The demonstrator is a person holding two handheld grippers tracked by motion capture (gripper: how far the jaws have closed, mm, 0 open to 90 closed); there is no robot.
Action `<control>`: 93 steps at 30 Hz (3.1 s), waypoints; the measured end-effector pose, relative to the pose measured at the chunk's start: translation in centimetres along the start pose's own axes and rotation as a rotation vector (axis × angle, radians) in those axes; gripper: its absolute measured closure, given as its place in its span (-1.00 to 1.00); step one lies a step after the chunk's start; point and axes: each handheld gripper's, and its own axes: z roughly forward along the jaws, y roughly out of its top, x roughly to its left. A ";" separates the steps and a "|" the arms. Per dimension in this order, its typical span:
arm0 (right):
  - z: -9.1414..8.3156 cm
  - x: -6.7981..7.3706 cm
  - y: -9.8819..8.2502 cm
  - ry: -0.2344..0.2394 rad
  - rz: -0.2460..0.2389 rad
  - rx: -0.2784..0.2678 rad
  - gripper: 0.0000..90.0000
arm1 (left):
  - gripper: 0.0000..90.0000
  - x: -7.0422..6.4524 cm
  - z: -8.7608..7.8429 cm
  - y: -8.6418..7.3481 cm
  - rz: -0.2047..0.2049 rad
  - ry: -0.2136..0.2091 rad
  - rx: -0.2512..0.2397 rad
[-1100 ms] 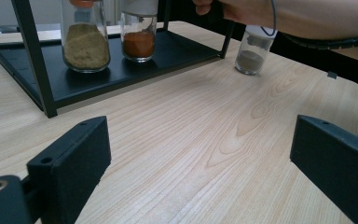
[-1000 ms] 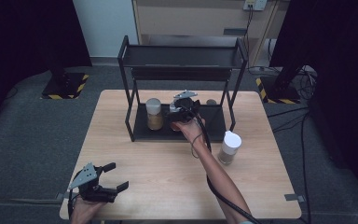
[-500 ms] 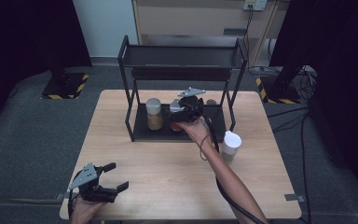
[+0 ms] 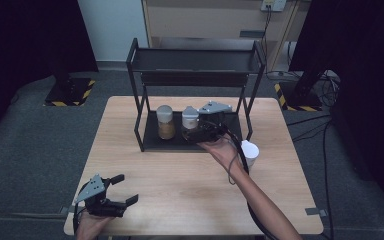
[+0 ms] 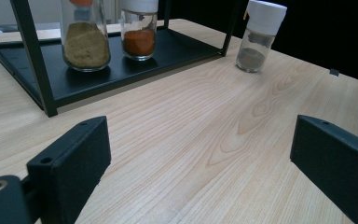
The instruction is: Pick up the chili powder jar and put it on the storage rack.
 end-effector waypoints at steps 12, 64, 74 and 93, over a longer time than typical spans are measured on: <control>-5.4 0.0 -2.4 0.065 -0.046 -0.049 -0.84 | -0.91 -0.1 0.0 0.0 0.004 0.000 0.002; -18.9 -3.1 -21.6 -0.011 0.096 -0.130 -0.82 | -0.92 -0.7 -0.1 -0.1 0.051 0.029 -0.021; -19.3 -3.7 -23.4 -0.025 0.144 -0.134 -0.82 | -0.92 -0.6 -0.1 -0.2 0.052 0.029 -0.026; -18.5 -4.3 -25.1 -0.012 0.159 -0.137 -0.82 | -0.92 -0.2 -0.1 -0.5 0.055 -0.006 -0.054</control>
